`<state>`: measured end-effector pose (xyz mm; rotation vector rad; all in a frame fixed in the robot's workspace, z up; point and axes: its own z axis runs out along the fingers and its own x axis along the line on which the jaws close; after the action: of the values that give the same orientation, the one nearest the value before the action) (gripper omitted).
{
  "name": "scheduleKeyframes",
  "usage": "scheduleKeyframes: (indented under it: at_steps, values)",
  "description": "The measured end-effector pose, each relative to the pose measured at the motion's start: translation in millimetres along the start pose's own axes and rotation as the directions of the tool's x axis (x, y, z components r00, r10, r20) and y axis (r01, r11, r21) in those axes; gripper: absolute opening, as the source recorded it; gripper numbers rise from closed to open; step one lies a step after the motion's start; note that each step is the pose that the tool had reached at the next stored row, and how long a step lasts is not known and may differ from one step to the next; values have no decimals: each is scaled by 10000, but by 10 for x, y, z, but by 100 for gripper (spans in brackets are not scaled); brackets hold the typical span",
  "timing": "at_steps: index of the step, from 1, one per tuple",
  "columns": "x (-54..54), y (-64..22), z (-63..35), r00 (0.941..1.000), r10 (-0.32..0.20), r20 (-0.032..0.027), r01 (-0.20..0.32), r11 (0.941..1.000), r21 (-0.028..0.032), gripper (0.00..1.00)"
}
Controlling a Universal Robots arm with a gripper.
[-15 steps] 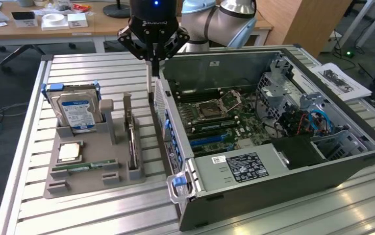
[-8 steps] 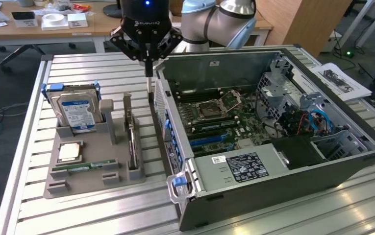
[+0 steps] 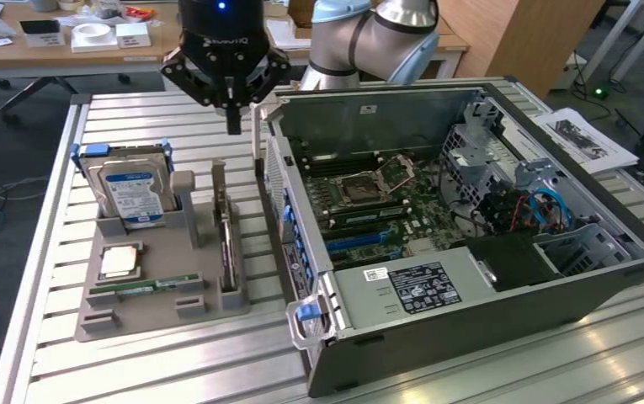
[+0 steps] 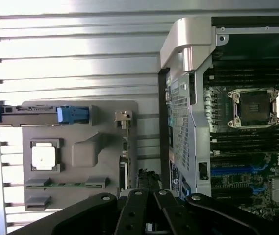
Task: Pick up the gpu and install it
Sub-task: 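Reach for the gpu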
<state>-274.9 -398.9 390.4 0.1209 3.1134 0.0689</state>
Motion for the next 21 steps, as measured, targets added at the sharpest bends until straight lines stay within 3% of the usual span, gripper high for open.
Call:
scheduleKeyframes:
  at_steps: [7,15,21]
  values:
    - [133,-11,9,10000,7,2,-7,10000,0,11]
    - [138,-20,8,10000,8,-1,-8,10000,1,11]
    - [137,-101,4,10000,7,0,-7,10000,1,11]
